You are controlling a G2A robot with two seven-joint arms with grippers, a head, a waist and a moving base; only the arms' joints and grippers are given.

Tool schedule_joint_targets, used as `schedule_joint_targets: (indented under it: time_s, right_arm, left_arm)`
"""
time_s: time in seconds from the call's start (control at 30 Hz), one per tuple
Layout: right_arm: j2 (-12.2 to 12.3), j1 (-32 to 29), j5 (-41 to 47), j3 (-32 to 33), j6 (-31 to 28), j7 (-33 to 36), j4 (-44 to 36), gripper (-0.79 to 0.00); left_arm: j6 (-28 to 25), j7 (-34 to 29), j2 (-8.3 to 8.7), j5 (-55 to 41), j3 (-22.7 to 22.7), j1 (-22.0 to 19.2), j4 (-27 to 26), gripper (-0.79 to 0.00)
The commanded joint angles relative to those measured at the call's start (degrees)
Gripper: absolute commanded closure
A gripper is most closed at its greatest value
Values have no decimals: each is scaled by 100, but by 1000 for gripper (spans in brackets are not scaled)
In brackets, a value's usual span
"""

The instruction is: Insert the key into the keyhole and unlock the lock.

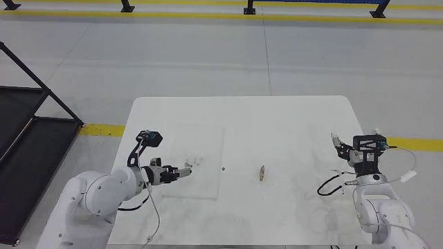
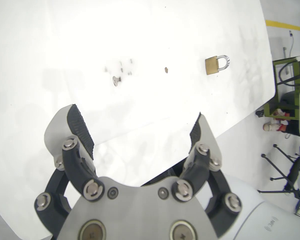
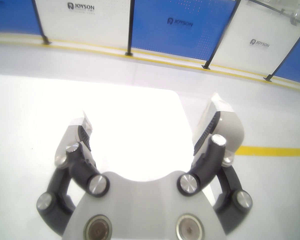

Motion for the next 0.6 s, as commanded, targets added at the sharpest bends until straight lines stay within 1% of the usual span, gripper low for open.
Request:
schedule_joint_targets:
  time_s: [0.0,0.13,0.2,0.33,0.4,0.57]
  right_arm:
    - [0,0,0,0,0,0,0,-785]
    - [0,0,0,0,0,0,0,-785]
    - [0,0,0,0,0,0,0,-785]
    - [0,0,0,0,0,0,0,-785]
    - [0,0,0,0,0,0,0,-785]
    - [0,0,0,0,0,0,0,-785]
  left_arm:
    - [93,14,3,4,83,-34,136,-785]
    - [254,71,7,-52,222,-182,392,-785]
    - [253,156,13,96,342,-260,498,-785]
    - [214,328,16,182,555,-435,637,-785]
    - [212,427,26,488,661,-512,696,-785]
    - [329,440,18,548,981,-723,865,-785]
